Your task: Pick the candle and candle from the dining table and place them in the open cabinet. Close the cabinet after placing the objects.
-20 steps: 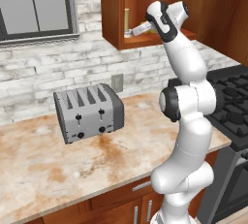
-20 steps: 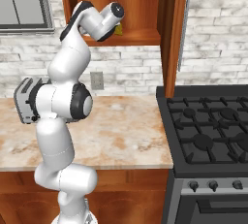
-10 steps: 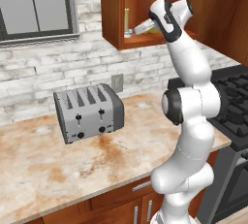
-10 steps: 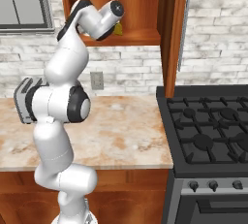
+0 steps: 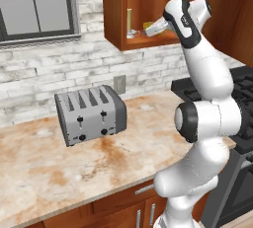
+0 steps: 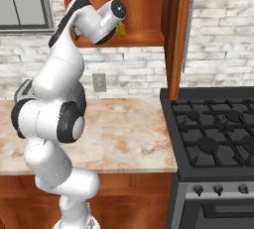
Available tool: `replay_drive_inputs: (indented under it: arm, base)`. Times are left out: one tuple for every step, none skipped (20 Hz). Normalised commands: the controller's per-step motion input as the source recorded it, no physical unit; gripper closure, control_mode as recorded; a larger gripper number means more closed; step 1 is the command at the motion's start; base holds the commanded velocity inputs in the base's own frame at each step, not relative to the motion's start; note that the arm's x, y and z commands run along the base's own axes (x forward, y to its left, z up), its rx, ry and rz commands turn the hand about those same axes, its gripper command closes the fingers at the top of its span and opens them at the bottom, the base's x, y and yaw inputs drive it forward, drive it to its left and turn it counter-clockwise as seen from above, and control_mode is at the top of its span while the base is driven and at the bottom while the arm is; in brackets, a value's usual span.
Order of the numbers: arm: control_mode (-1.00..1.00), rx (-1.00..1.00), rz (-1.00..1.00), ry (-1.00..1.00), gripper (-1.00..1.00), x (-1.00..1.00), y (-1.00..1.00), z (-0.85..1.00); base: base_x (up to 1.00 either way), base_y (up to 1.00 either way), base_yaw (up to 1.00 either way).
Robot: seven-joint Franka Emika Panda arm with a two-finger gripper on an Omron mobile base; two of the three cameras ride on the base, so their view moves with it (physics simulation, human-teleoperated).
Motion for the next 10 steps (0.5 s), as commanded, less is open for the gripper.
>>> replay_drive_inputs:
  arm:
    - [-1.0,0.03,-0.06,-0.11,-1.0,-1.0,0.0,-0.13]
    - [-1.0,0.05,-0.07,-0.11,-1.0,-1.0,0.0,-0.1]
    - [-1.0,0.04,-0.08,-0.11,-1.0,-1.0,0.0,-0.1]
    - [-1.0,0.03,-0.08,-0.13,-1.0,-1.0,0.0,-0.02]
    - [-1.0,0.02,-0.08,-0.1,-1.0,-0.99,0.0,0.0]
    - [-1.0,0.02,-0.08,-0.1,-1.0,-1.0,0.0,0.0]
    - [-1.0,0.0,-0.08,-0.1,-1.0,-1.0,0.0,-0.07]
    - [-1.0,0.0,-0.08,-0.1,-1.0,-0.97,0.0,-0.11]
    - [-1.0,0.0,-0.08,-0.12,-1.0,-0.96,0.0,-0.13]
    - [-1.0,0.0,-0.08,-0.13,-1.0,-0.96,0.0,-0.11]
  base:
    - [0.0,0.0,0.0]
    - [0.0,0.0,0.0]
    - [0.0,0.0,0.0]
    - [0.0,0.0,0.0]
    - [0.0,0.0,0.0]
    - [0.0,0.0,0.0]
    - [0.0,0.0,0.0]
    - [0.0,0.0,0.0]
    - [0.0,0.0,0.0]
    - [0.0,0.0,0.0]
